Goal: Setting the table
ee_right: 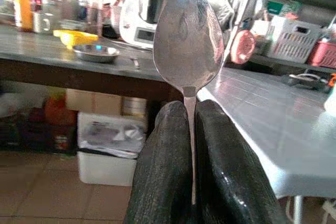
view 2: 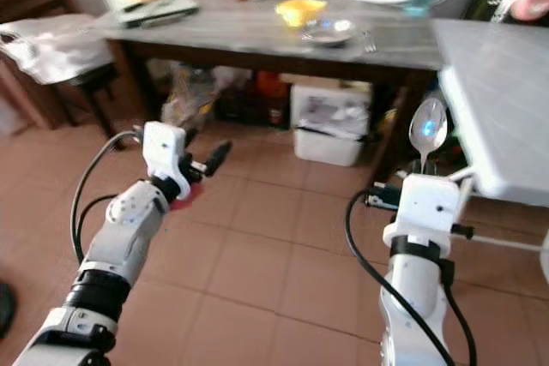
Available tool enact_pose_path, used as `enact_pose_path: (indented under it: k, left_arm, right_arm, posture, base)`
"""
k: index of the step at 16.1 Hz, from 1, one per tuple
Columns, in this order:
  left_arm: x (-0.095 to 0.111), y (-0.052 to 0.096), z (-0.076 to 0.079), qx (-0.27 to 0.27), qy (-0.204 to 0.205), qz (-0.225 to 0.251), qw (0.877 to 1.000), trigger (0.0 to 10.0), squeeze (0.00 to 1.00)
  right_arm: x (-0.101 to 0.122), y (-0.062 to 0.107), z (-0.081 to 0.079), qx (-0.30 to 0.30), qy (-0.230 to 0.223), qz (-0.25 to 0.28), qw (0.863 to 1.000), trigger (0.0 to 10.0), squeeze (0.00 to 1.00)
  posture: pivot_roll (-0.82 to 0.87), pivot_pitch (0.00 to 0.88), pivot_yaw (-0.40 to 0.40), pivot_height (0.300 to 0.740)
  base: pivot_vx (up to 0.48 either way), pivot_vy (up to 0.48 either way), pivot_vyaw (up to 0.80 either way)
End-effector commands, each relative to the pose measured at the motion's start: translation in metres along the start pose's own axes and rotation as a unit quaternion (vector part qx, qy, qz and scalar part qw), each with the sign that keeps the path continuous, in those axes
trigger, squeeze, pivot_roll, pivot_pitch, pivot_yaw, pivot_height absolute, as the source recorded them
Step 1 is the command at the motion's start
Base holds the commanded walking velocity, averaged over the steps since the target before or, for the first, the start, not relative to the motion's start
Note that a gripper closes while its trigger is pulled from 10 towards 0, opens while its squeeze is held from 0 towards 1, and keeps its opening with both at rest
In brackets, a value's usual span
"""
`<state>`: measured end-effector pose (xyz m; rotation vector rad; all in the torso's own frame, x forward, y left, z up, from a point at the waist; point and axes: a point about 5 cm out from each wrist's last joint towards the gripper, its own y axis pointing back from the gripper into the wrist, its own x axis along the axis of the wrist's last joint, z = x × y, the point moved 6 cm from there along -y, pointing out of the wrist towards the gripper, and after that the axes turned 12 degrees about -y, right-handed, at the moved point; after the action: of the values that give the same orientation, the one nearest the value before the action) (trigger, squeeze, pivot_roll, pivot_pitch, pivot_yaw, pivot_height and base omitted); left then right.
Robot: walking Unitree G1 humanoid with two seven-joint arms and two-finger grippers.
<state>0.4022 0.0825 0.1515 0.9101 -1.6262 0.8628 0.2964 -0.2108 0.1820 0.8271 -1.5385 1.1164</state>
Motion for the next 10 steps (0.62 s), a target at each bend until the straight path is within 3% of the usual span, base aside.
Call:
enact_pose_path:
  k: [1, 3, 8, 10]
  left_arm:
    - [0.0045, -0.0024, 0.0083, -0.013, -0.001, 0.009, 1.000, 10.0, 0.00]
    - [0.0048, -0.0028, 0.0093, -0.017, -0.001, 0.008, 1.000, 10.0, 0.00]
    - [0.0046, -0.0024, 0.0113, -0.022, 0.000, 0.009, 1.000, 10.0, 0.00]
    - [0.0059, -0.0023, 0.0130, -0.026, 0.002, 0.013, 1.000, 10.0, 0.00]
  right_arm:
    - [0.0033, -0.0009, 0.0061, -0.007, 0.003, 0.005, 1.000, 10.0, 0.00]
    - [0.0034, -0.0013, 0.0064, -0.007, 0.004, 0.005, 1.000, 10.0, 0.00]
    - [0.0034, -0.0021, 0.0057, -0.006, 0.005, 0.005, 1.000, 10.0, 0.00]
    - [0.0039, -0.0026, 0.0048, -0.004, 0.005, 0.006, 1.000, 10.0, 0.00]
  posture:
    - [0.04, 0.071, 0.035, 0.740]
    - [0.04, 0.069, 0.036, 0.740]
    - [0.04, 0.066, 0.033, 0.740]
    - [0.04, 0.065, 0.032, 0.740]
  base:
    - [0.000, 0.000, 0.00]
    - [0.000, 0.000, 0.00]
    - [0.000, 0.000, -0.60]
    - [0.000, 0.000, -0.24]
